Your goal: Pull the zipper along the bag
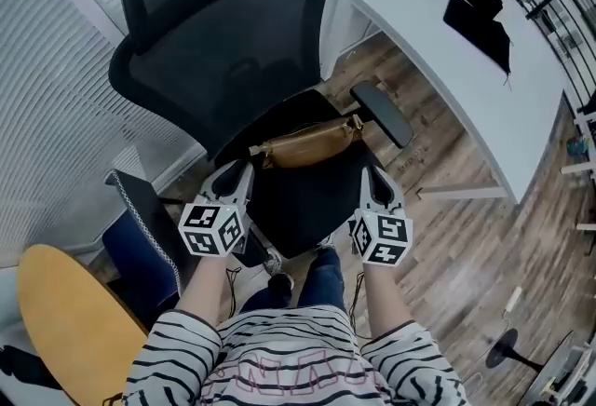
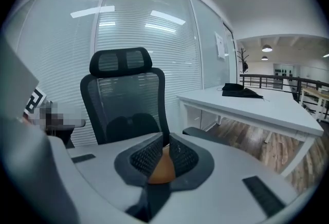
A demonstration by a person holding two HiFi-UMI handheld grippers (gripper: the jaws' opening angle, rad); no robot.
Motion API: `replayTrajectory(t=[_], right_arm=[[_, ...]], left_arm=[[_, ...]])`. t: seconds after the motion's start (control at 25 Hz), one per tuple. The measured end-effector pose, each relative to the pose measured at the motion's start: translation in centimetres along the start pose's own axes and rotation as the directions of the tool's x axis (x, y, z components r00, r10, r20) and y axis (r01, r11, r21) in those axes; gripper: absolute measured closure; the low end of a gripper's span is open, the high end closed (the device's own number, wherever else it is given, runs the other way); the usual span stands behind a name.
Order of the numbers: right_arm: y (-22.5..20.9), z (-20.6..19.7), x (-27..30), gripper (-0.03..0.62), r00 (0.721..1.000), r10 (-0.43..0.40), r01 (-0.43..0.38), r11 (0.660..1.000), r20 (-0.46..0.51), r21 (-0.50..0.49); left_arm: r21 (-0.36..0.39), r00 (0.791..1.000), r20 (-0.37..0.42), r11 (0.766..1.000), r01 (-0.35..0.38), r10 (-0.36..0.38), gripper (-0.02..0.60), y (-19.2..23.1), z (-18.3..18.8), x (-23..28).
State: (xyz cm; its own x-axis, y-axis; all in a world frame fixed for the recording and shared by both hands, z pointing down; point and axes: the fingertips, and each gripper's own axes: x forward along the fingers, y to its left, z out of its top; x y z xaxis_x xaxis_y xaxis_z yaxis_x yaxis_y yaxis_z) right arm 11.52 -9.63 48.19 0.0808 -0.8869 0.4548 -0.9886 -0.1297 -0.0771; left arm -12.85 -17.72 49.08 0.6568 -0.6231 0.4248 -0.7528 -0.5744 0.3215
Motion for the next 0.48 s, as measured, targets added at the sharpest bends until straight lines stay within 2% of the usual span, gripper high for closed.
replayTrajectory(t=[0.28, 0.48], right_arm=[[2.4, 4.0, -6.4, 0.554, 0.993, 0.012, -0.013, 1.0, 0.121, 0.006], [3.6, 6.0, -10.1, 0.56, 0.986, 0.052, -0.05, 0.999, 0.158, -0.013]], left_arm=[[0.07, 0.997, 0.065, 0.997, 0.045, -0.049, 0.515, -2.5, 3.1, -5.0], [0.14, 0.993, 0.09, 0.988, 0.059, -0.072, 0.536, -5.2, 5.3, -8.2]])
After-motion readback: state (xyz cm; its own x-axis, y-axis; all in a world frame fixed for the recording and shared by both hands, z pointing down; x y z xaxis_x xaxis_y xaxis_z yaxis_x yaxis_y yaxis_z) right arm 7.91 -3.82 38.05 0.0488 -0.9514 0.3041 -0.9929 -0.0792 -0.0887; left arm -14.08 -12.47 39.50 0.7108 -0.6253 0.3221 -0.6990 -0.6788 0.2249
